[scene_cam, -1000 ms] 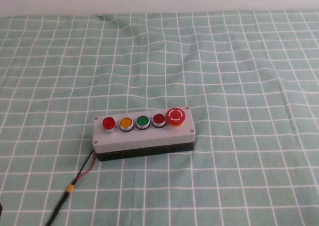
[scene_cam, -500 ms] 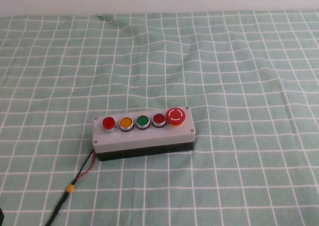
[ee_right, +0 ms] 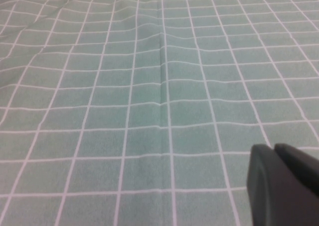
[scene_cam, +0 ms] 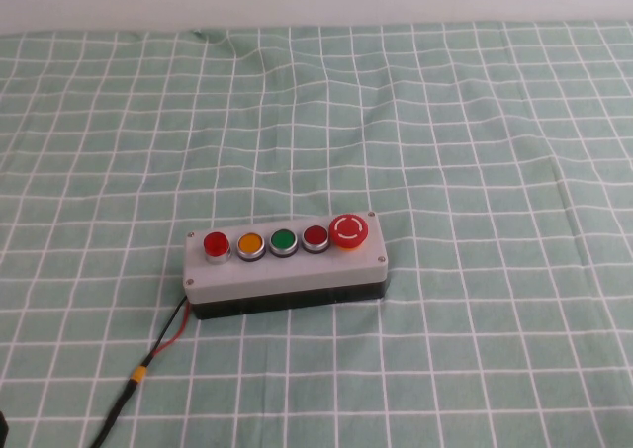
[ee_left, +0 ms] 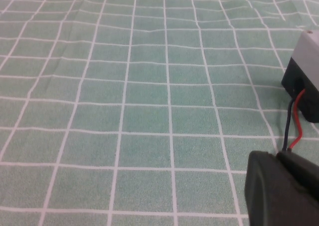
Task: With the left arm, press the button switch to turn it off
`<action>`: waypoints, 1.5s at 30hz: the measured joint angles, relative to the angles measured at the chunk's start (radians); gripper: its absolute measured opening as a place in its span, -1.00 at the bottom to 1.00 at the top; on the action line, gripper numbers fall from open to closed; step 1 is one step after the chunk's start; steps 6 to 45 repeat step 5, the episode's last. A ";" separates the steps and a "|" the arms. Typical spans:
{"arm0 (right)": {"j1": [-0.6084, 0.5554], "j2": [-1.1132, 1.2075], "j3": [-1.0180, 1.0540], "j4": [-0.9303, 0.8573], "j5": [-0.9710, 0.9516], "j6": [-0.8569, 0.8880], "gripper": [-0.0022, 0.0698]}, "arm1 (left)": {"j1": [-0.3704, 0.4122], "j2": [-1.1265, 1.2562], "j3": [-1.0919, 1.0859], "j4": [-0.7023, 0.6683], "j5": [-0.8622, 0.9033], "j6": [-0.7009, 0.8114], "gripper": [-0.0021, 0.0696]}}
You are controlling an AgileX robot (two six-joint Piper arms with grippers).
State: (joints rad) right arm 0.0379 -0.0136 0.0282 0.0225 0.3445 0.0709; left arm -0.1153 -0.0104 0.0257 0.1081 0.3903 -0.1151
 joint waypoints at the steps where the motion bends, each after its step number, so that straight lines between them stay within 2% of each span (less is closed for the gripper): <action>1: 0.000 0.000 0.000 0.000 0.000 0.000 -0.99 | 0.000 0.000 0.000 0.000 0.000 0.000 -0.95; 45: 0.000 0.000 0.000 0.000 0.000 0.000 -0.99 | 0.000 0.000 0.000 0.000 0.000 0.000 -0.95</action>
